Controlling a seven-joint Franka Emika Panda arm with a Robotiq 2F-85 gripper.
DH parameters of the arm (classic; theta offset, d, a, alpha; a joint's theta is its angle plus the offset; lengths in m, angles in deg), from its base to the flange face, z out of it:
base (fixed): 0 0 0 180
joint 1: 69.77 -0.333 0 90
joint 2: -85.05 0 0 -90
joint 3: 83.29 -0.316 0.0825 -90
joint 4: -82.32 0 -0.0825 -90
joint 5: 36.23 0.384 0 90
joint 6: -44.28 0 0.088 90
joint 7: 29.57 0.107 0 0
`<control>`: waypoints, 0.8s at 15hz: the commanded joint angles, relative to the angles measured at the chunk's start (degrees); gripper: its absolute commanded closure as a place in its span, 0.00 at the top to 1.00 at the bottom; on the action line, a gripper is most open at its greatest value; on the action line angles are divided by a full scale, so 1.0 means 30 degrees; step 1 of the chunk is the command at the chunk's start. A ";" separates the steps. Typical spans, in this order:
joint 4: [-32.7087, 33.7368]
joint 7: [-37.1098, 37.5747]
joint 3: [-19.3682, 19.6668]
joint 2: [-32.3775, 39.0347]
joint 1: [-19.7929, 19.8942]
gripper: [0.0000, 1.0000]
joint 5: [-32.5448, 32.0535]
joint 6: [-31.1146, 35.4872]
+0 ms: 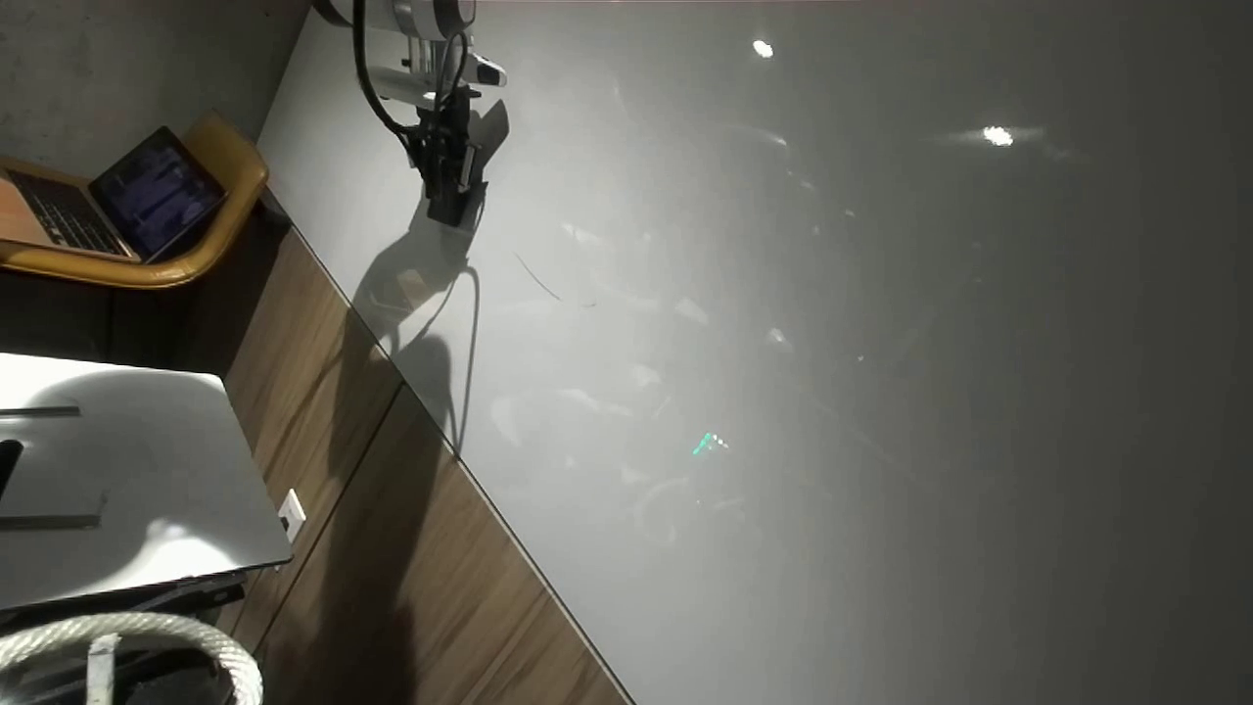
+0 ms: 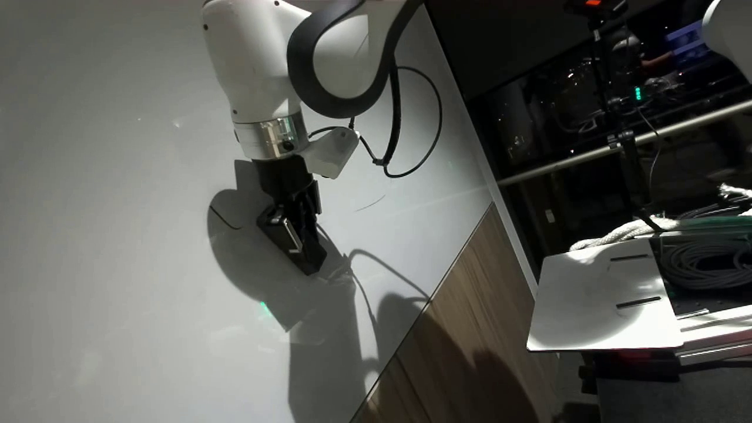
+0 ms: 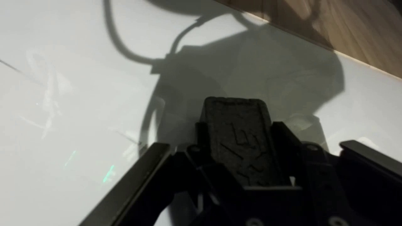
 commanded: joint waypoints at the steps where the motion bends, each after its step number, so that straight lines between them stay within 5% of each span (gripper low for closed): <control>1: -0.1092 -0.1247 0.0999 -0.1030 0.1068 0.29 0.0292 0.0180; 12: -0.4418 -0.3504 0.4015 -0.3743 0.5885 0.29 0.0574 0.1194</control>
